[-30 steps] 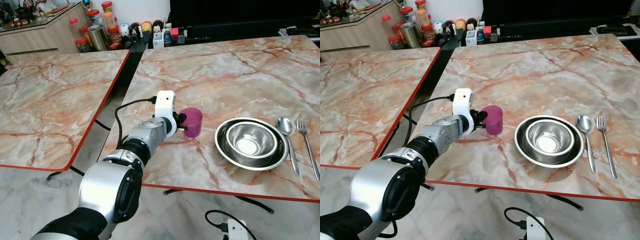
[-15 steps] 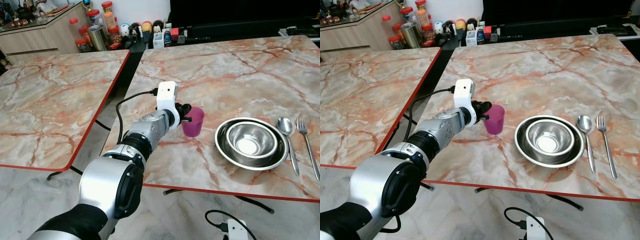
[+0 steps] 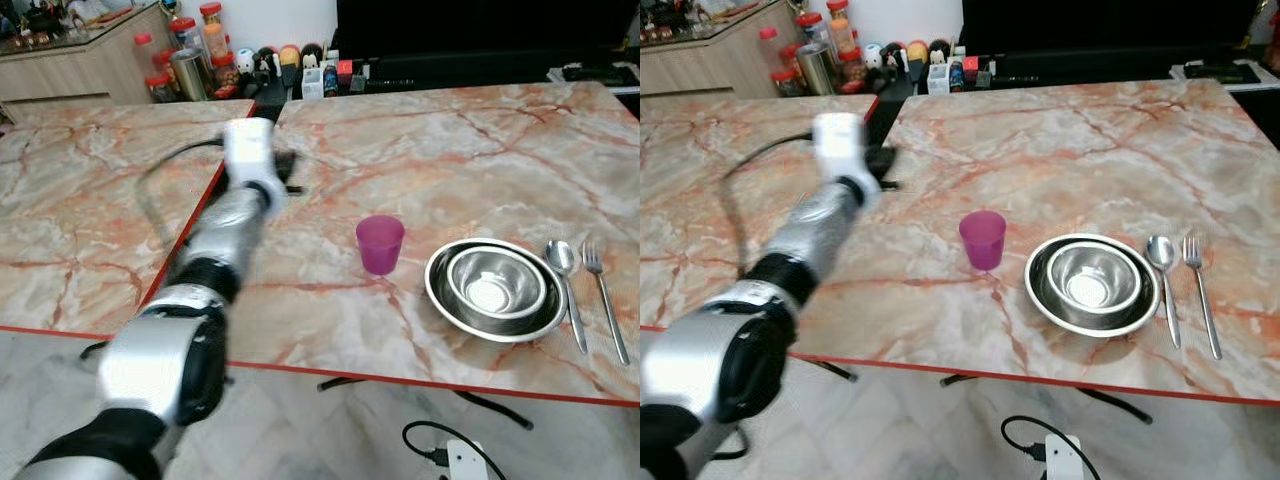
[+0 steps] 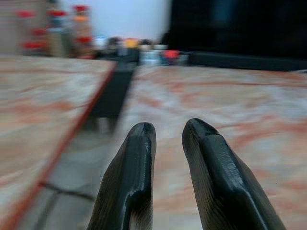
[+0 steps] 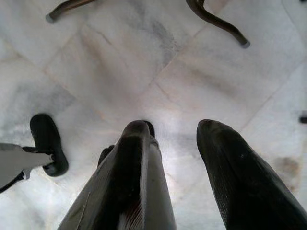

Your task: Setting the table

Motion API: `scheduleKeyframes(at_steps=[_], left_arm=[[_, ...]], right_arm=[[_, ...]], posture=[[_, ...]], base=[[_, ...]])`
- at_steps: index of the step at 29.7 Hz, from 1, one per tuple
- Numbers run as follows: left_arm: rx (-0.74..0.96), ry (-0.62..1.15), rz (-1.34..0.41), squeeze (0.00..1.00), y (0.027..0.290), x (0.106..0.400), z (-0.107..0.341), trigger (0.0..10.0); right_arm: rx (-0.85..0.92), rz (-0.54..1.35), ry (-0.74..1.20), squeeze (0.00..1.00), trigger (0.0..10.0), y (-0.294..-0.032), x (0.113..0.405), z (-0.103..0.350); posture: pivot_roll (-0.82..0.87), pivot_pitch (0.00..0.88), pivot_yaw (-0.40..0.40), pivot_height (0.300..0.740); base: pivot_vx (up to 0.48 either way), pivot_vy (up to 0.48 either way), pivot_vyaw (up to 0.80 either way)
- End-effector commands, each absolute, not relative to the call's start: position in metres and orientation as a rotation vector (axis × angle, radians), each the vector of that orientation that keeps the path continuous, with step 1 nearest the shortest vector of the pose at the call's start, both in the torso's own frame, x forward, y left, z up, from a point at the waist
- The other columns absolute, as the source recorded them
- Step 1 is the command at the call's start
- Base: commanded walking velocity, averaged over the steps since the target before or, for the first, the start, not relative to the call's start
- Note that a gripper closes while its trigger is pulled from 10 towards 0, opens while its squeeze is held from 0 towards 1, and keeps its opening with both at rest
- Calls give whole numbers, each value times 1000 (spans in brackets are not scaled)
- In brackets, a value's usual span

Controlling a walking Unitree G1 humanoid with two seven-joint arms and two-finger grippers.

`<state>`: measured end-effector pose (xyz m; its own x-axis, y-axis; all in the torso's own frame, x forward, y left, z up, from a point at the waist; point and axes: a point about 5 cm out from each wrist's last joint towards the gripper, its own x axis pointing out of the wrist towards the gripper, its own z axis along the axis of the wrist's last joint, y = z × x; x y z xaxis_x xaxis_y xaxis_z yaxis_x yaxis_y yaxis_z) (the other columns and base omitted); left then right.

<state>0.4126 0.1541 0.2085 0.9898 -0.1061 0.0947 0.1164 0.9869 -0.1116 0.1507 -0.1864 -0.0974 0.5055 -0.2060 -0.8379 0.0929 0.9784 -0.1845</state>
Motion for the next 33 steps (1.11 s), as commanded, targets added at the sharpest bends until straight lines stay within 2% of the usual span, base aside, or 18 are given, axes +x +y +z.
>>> scheduleKeyframes(at_steps=[1, 3, 5, 6, 8, 11, 12, 16, 20, 25, 30, 33], left_arm=[[-53, -115, -23, 0, 181, 406, 202, 10000], [-9, -119, 78, 0, 211, 394, 187, 10000], [-17, -107, 131, 0, 227, 384, 175, 10000], [51, -79, 191, 0, 244, 370, 157, 10000], [72, -72, 203, 0, 248, 367, 154, 10000], [107, -27, 270, 0, 267, 341, 127, 10000], [164, -9, 284, 0, 271, 333, 120, 10000], [221, 27, 333, 0, 281, 316, 108, 10000], [287, 139, 522, 0, 308, 284, 78, 10000], [299, 182, 572, 0, 313, 272, 68, 10000], [286, 421, 617, 0, 319, 236, 17, 10000], [232, 531, 517, 0, 304, 225, -7, 10000]], right_arm=[[-127, -155, 1017, 0, 10000, -184, 158, -95], [-141, -146, 1009, 0, 10000, -187, 163, -93], [-146, -142, 1006, 0, 10000, -188, 165, -92], [-151, -138, 1003, 0, 10000, -189, 167, -91], [-153, -137, 1002, 0, 10000, -189, 167, -91], [-159, -127, 996, 0, 10000, -189, 171, -90], [-159, -124, 996, 0, 10000, -188, 171, -89], [-161, -116, 999, 0, 10000, -186, 171, -90], [-162, -109, 1007, 0, 10000, -184, 169, -91], [-161, -108, 1008, 0, 10000, -184, 169, -91], [-154, -116, 1012, 0, 10000, -183, 167, -92], [-155, -120, 1015, 0, 10000, -185, 166, -92]], posture=[[-78, 0, 59, 728], [-69, 0, 46, 728], [-64, 0, 39, 728], [-61, 0, 35, 728], [-61, 0, 35, 728], [-50, 0, 30, 728], [-45, 0, 28, 728], [-32, 0, 28, 728], [-22, 0, 32, 728], [-26, 0, 41, 728], [-48, 0, 64, 728], [-53, 0, 64, 728]], base=[[0, 0, 0], [0, 0, 0], [0, 0, 0], [0, 0, 0], [0, 0, 0], [0, 0, 0], [0, 0, 0], [0, 0, 0], [0, 0, 0], [0, 0, 0], [0, 0, 0], [0, 0, 0]])
